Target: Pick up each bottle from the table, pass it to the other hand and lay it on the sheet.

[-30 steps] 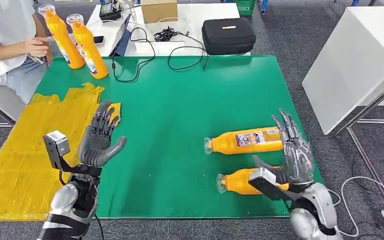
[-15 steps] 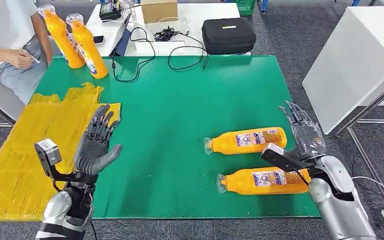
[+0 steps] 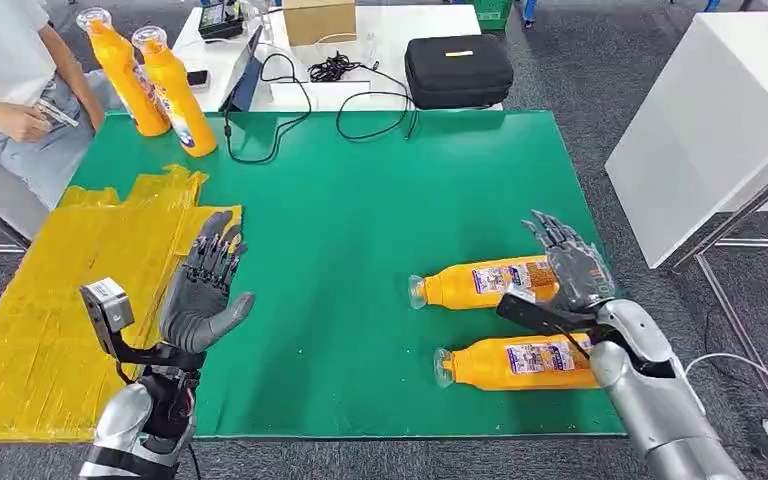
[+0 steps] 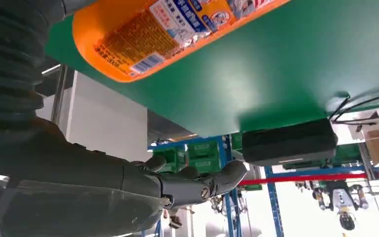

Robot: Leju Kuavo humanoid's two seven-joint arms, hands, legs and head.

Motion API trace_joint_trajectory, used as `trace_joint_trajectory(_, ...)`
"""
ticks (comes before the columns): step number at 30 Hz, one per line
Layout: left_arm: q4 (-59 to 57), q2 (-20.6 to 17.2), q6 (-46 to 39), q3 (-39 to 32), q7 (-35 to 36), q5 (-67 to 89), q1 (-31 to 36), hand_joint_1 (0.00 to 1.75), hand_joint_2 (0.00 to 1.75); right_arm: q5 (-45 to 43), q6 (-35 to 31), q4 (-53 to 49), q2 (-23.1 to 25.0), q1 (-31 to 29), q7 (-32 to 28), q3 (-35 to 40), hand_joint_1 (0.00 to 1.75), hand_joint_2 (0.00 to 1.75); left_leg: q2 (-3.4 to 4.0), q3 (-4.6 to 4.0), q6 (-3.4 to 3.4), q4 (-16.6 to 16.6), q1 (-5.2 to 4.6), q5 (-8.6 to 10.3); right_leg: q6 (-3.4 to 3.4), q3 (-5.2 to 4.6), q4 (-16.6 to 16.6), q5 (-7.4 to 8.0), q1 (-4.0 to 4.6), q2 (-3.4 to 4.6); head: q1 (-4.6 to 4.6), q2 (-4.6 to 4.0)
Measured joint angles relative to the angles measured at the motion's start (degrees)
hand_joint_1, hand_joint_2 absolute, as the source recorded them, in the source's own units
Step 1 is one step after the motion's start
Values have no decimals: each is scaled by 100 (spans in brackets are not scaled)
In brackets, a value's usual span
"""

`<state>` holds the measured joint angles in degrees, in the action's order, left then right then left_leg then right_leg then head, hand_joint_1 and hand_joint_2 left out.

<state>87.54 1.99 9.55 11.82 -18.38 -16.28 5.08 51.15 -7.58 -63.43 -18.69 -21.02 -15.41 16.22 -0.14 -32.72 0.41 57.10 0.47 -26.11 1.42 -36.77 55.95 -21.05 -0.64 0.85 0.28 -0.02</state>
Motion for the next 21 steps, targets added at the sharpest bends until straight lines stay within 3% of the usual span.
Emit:
trace_joint_trajectory(10,-18,26,-125,127,-22,55,-17,0,175,-129,247,584,118,-285,-133,313,0,175,-3,-1,0,0,0,0,1,0,1,0,0,-4,0,0)
trace_joint_trajectory(15,-22,44,-210,168,-44,55,-121,0,175,-127,411,1205,170,-527,197,494,0,175,-4,0,0,0,0,0,2,-1,0,-1,0,-5,-2,0)
trace_joint_trajectory(21,24,50,-295,249,-52,35,-241,0,175,-175,398,1863,190,-742,184,568,0,175,-5,-2,2,1,-1,-1,3,0,0,-1,-1,-9,-2,0)
